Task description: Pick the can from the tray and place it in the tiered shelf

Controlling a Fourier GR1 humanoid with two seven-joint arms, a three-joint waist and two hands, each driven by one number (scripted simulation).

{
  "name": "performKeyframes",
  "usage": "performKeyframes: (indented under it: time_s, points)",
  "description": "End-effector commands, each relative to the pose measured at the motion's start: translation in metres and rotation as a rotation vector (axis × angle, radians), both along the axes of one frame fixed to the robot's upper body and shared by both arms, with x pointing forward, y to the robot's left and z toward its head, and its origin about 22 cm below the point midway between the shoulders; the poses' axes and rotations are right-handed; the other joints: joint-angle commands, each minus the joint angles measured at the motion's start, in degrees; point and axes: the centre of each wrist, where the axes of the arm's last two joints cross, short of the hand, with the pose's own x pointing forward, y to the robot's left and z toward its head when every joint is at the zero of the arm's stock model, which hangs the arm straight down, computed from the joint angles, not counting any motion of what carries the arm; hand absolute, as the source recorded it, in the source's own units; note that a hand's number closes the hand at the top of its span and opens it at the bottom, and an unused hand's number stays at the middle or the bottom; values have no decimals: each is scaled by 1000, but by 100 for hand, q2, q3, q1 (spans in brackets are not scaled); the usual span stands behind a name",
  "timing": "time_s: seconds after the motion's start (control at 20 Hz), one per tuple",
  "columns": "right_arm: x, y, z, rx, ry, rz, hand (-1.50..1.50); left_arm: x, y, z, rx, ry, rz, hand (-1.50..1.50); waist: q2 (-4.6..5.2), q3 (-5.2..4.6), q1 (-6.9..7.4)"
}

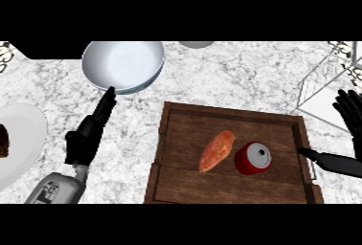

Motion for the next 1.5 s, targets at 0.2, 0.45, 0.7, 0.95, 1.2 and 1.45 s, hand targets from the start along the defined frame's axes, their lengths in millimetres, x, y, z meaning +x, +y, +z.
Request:
performKeyframes:
  time_s: [0.2, 0.45, 0.7, 0.95, 1.2, 1.45]
  points:
    - [-3, 22, 86, -246, 126, 164, -150, 8, 1, -3, 10, -5, -3, 0, 3, -9, 17]
    - [-15, 39, 120, -445, 264, 223, -150, 7, 2, -2, 5, 10, -2, 0, -1, -12, 30]
    - [-25, 63, 148, -703, 422, 308, -150, 3, -6, -5, 8, -4, -6, 0, -1, -21, 104]
    - [-36, 86, 171, -780, 499, 303, -150, 9, 6, 9, 22, -10, -20, 0, 8, -7, 91]
    - [-33, 101, 181, -765, 492, 284, -150, 2, 10, -5, -2, -27, -9, 0, 15, -3, 99]
    - [-43, 132, 169, -765, 476, 280, -150, 6, 4, -15, -1, -14, 2, 0, 13, -3, 78]
